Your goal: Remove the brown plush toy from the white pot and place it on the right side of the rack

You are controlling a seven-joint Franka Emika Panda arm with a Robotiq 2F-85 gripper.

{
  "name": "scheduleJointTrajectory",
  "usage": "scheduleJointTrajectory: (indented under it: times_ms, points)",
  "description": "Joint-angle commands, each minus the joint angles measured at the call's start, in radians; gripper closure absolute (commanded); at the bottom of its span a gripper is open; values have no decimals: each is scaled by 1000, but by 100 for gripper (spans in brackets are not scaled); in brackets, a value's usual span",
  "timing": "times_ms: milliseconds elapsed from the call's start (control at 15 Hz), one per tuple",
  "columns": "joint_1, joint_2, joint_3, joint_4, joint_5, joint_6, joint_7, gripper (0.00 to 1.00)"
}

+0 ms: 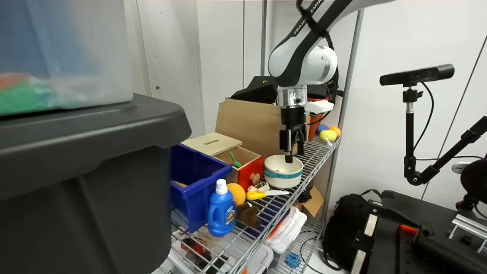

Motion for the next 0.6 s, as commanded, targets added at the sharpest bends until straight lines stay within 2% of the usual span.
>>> scheduleJointTrajectory:
  times_ms: [0,533]
  points:
    - [-17,15,11,48,22,-31,-41,0]
    - [-6,36,25,94,19,-58,-55,0]
